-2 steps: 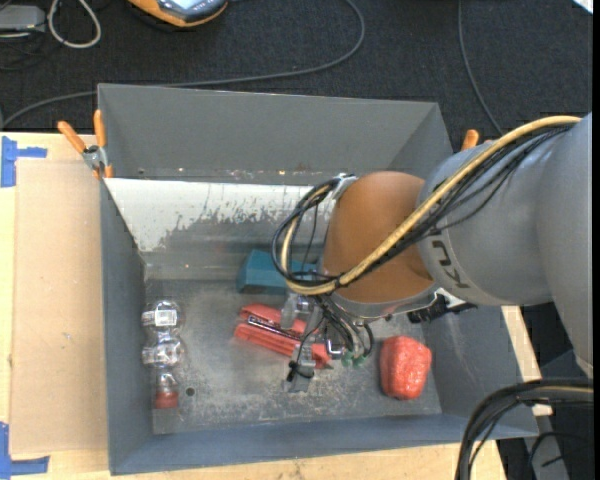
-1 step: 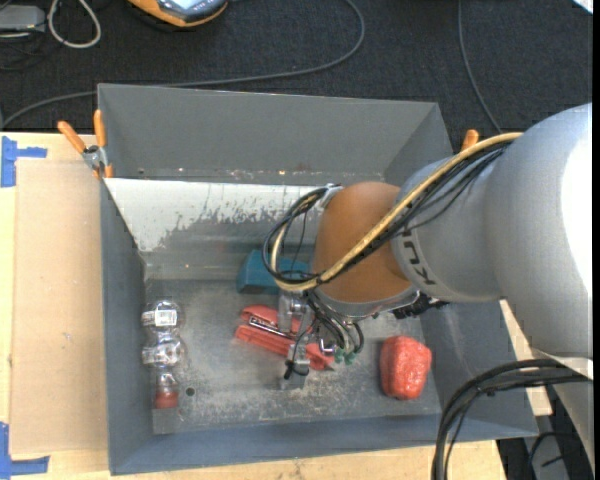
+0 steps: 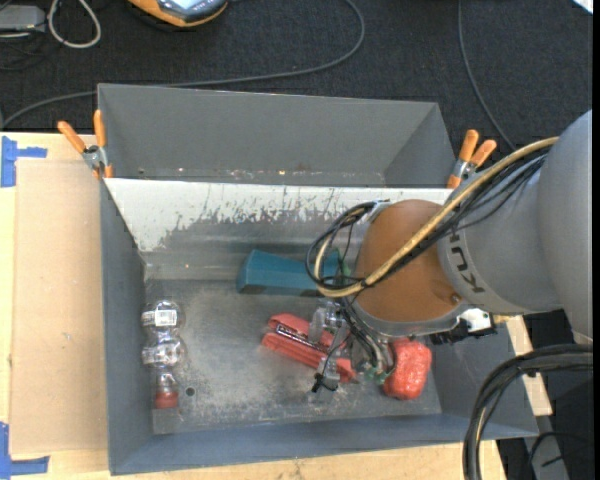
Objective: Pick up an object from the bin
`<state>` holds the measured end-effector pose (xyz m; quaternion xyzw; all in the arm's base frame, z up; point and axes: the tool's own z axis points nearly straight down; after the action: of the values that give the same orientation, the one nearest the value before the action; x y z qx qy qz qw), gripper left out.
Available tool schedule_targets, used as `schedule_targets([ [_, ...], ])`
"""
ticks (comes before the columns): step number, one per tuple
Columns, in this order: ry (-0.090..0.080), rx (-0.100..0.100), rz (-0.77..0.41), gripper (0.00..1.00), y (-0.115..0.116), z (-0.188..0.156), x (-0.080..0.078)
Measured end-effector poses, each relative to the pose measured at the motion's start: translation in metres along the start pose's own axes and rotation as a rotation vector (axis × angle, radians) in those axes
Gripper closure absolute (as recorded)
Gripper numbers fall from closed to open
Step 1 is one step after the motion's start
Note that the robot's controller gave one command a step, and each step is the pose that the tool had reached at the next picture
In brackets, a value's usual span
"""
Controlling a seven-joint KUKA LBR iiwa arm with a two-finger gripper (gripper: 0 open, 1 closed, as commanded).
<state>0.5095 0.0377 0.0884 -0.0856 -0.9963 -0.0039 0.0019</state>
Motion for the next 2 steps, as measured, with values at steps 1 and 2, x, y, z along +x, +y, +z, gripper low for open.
schedule_targets([
  [1, 0.007, 0.005, -0.074, 1.0, 0.0105, 0.0151, -0.0194],
  [2, 0.007, 0.005, -0.073, 1.0, 0.0105, 0.015, -0.0194],
])
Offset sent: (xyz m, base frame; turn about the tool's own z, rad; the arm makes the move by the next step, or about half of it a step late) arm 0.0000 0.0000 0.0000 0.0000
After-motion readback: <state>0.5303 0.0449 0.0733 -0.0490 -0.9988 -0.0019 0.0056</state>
